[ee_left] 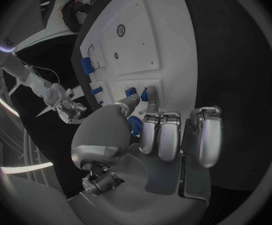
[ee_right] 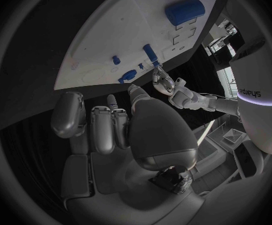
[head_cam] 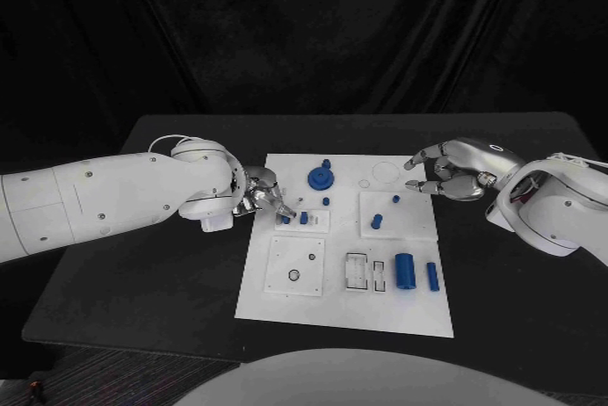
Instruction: Assemble the parts on the task board
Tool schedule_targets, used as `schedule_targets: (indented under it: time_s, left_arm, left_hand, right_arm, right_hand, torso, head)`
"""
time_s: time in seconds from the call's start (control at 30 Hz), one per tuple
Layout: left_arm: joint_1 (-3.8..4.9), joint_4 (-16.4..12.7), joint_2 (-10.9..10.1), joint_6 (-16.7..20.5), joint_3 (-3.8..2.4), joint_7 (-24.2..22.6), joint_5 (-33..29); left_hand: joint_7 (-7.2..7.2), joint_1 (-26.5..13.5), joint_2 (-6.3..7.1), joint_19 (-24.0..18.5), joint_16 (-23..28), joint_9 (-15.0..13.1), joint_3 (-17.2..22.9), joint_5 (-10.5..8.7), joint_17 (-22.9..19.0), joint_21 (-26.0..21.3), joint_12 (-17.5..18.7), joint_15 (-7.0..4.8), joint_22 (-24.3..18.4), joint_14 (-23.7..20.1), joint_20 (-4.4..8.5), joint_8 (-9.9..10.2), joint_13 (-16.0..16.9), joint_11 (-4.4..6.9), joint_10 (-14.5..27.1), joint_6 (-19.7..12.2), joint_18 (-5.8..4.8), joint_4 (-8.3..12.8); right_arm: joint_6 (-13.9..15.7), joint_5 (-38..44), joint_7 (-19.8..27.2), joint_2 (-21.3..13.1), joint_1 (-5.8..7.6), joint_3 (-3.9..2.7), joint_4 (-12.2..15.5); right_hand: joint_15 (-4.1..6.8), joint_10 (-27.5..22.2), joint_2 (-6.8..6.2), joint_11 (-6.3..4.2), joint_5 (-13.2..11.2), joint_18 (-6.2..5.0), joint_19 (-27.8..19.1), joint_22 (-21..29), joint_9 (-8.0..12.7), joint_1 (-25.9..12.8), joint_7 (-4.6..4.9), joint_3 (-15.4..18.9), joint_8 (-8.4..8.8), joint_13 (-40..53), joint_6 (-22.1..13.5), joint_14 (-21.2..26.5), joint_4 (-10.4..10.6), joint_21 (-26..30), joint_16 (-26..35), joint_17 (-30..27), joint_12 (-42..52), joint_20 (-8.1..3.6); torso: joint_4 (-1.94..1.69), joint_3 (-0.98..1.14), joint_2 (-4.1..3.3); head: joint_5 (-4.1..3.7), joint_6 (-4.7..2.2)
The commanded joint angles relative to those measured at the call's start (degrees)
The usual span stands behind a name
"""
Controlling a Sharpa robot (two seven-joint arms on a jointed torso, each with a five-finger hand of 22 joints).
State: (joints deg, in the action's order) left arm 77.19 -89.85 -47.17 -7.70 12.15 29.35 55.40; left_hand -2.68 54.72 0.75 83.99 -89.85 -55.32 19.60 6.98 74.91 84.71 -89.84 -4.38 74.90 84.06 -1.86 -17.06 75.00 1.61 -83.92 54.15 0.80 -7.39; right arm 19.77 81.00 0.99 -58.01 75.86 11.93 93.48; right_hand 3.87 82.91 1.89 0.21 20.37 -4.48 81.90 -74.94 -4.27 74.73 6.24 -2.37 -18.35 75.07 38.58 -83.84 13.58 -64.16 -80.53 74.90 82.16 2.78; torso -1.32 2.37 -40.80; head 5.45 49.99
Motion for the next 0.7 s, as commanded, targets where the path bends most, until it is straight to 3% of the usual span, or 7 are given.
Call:
schedule_targets:
  time_s: [0.03, 0.13, 0.37, 0.57, 0.7]
  left_arm:
    - [-0.23, 0.22, 0.18, -1.44, 0.06, 0.14, -0.22]
    - [-0.27, 0.39, 0.18, -1.48, 0.06, 0.26, -0.22]
    - [-0.33, 0.72, 0.27, -1.63, 0.06, 0.57, -0.22]
    - [-0.36, 0.89, 0.21, -1.59, 0.06, 0.75, -0.22]
    - [-0.36, 0.76, -0.07, 0.55, 0.05, -0.55, -0.22]
  left_hand:
    - [-0.52, -1.59, -0.14, 1.87, -0.15, 0.70, -2.67, -2.36, 15.09, -0.46, -0.16, 0.42, 12.27, 5.94, -0.64, 0.81, 15.00, -0.51, -6.08, 0.04, 0.85, -2.12]
    - [-0.60, -2.43, -0.25, 1.84, -0.15, 0.87, -4.61, -3.66, 15.09, -0.57, -0.16, 0.49, 12.28, 5.94, -0.73, 1.01, 15.00, -0.57, -6.08, -0.09, 0.87, -3.53]
    - [-0.41, -3.85, -0.63, 1.92, -0.15, -0.19, -8.26, -3.97, 15.09, -0.58, -0.16, 0.44, 12.40, 5.94, -0.72, -0.40, 15.00, -0.46, -6.08, 0.07, 0.86, -6.50]
    - [0.03, -3.30, -1.55, 2.09, -0.15, -2.18, -10.32, -3.97, 15.09, -0.45, -0.16, 0.17, 12.57, 5.94, -0.49, -2.80, 15.00, -0.11, -6.08, 0.38, 0.81, -8.05]
    - [0.45, -3.03, -2.11, 2.24, -0.15, -4.11, -11.91, -3.97, 15.09, -0.33, -0.16, -0.10, 12.70, 5.94, -0.23, -5.06, 15.00, 0.20, -6.08, 0.46, 0.77, -9.01]
  right_arm:
    - [-0.45, 0.32, -0.95, -0.04, -0.19, -0.03, 0.03]
    - [-0.43, 0.32, -0.96, -0.05, -0.28, -0.03, 0.00]
    - [-0.46, 0.32, -1.00, -0.08, -0.50, -0.03, -0.08]
    - [-0.47, 0.32, -1.02, -0.11, -0.60, -0.03, -0.11]
    - [-0.31, 0.32, -0.96, -0.17, -0.62, -0.03, -0.11]
  right_hand:
    - [-0.35, -0.38, 0.05, 0.16, 0.36, -0.65, -0.21, -8.09, 0.10, 0.47, 0.09, -0.05, 0.37, 4.55, 0.43, -3.37, -0.23, 0.16, 0.20, 0.81, -0.20, -0.03]
    - [-0.35, -0.36, 0.04, 0.16, 0.48, -0.65, -0.20, -8.10, 0.11, 0.52, 0.09, -0.08, 0.38, 4.56, 0.45, -3.37, -0.27, 0.16, 0.21, 0.79, -0.20, -0.03]
    - [-0.34, -0.37, 0.03, 0.16, 1.13, -0.65, -0.20, -8.09, 0.17, 0.69, 0.11, -0.22, 0.46, 4.47, 0.51, -3.38, -0.40, 0.27, 0.23, 0.78, -0.26, -0.03]
    - [-0.35, -0.34, 0.00, 0.15, 1.75, -0.65, -0.18, -8.09, 0.21, 0.78, 0.12, -0.34, 0.53, 4.45, 0.53, -3.38, -0.46, 0.31, 0.24, 0.77, -0.27, -0.04]
    - [-0.34, -0.37, 0.02, 0.16, 2.19, -0.66, -0.18, -8.08, 0.23, 0.76, 0.12, -0.41, 0.59, 4.36, 0.55, -3.39, -0.43, 0.38, 0.23, 0.77, -0.34, -0.04]
  torso:
    - [0.03, 0.00, 0.02]
    - [0.02, 0.00, 0.02]
    - [0.03, 0.02, 0.06]
    - [0.05, 0.01, 0.05]
    - [0.04, 0.01, 0.07]
  head:
    - [-0.05, 0.01]
    - [-0.11, 0.01]
    - [-0.10, 0.01]
    - [-0.14, 0.01]
    - [-0.24, 0.01]
